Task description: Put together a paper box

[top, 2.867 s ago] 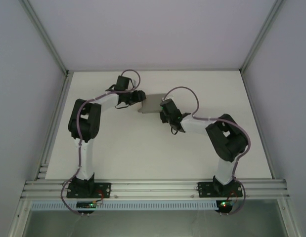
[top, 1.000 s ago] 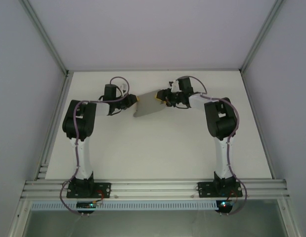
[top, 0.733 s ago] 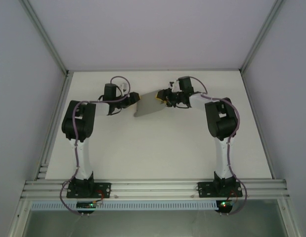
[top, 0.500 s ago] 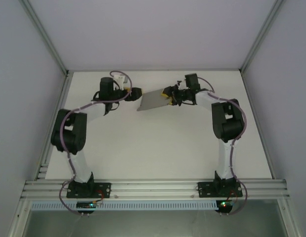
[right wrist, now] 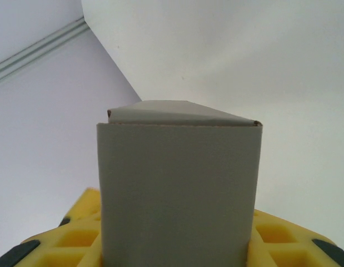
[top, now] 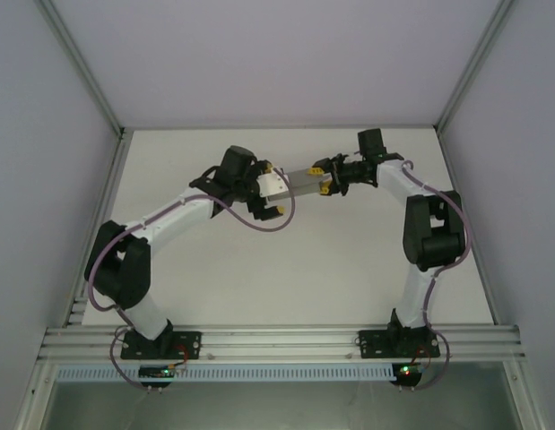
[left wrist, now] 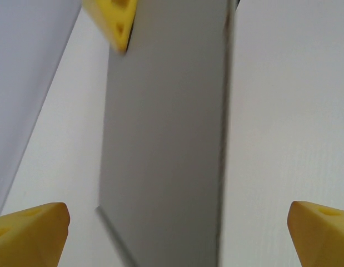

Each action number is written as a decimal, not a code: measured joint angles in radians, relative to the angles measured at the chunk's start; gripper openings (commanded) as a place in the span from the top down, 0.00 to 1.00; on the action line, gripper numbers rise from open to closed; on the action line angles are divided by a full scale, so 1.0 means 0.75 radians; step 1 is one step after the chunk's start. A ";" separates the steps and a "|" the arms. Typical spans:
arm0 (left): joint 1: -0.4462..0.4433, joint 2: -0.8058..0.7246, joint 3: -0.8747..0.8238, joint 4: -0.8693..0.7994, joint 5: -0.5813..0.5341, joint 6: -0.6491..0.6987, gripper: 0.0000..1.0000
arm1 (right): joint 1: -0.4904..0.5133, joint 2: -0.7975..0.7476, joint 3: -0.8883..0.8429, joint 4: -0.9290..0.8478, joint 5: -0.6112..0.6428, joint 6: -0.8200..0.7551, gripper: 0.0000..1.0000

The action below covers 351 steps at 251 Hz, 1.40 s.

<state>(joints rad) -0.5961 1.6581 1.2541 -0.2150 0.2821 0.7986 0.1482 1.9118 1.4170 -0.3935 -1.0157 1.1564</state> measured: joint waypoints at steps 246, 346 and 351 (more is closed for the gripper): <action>0.007 0.041 0.038 -0.017 -0.089 0.154 0.68 | 0.034 -0.007 -0.111 0.262 -0.154 0.394 0.25; 0.075 0.054 0.081 -0.238 0.083 0.057 0.69 | -0.143 -0.205 -0.053 0.068 0.234 -0.176 0.01; 0.077 0.062 0.100 -0.270 0.091 0.048 0.69 | -0.158 -0.220 -0.049 0.061 0.274 -0.239 0.01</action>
<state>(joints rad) -0.5381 1.7046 1.3293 -0.4175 0.3500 0.8345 0.0296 1.7466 1.3804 -0.3477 -0.8104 0.9771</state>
